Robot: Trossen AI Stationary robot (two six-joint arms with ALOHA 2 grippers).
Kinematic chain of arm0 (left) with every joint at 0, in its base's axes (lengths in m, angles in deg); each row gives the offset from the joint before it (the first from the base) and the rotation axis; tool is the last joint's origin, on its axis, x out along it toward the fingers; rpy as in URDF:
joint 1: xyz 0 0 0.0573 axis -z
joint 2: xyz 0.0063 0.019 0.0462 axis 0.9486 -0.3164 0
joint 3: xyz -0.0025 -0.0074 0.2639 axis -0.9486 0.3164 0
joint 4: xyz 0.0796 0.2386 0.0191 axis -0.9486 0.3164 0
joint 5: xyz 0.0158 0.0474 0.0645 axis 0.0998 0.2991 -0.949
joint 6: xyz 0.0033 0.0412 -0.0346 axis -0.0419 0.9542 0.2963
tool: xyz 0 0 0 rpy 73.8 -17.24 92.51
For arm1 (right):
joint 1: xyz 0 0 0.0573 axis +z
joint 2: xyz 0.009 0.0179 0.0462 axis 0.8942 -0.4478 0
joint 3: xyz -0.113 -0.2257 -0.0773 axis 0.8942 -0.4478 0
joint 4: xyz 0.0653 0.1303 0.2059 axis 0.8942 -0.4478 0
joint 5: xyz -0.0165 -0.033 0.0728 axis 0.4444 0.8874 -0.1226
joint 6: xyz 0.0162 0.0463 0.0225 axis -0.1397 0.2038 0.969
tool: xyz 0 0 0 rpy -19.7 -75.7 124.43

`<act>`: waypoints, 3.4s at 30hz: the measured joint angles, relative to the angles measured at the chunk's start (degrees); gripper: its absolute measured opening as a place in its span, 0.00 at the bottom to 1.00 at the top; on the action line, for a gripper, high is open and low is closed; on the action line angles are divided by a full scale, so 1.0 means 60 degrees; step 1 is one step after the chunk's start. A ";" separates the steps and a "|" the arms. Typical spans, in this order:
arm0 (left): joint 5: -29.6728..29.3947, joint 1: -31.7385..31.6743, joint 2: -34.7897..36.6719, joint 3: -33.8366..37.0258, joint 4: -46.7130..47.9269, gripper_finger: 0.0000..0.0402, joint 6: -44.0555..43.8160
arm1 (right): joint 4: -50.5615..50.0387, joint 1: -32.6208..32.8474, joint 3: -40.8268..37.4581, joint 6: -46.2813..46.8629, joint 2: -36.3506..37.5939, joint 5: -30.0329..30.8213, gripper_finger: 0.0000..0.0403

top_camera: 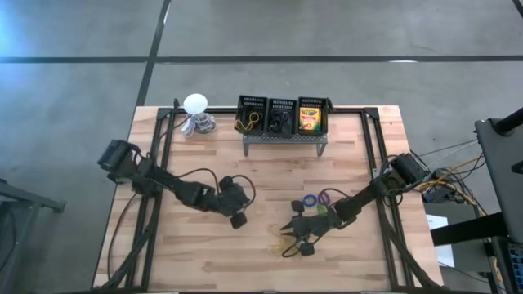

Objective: Pick & Place Office Desk Supplies
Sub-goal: Put the yellow rubber band into the left black bin on the shelf

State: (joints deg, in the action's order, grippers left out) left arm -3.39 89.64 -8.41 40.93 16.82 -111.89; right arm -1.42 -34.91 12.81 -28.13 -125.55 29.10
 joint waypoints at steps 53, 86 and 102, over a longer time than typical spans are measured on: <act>0.1435 -0.0728 -0.0585 0.0056 -0.0449 0.01 0.1694 | -0.0007 0.0000 -0.0015 0.0002 0.0000 0.0000 0.14; -0.2076 -0.4898 0.3264 -0.3278 0.1807 0.00 0.5132 | 0.0025 -0.0007 -0.0015 -0.0069 0.0004 0.0004 0.14; 0.1075 -0.7186 0.1838 -0.3120 0.1119 0.14 0.3518 | 0.0016 0.0004 -0.0015 -0.0103 0.0004 0.0000 0.14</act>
State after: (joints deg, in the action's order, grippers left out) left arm 3.06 46.52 2.62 22.21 23.53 -90.78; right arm -1.33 -34.89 12.72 -28.74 -125.53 29.10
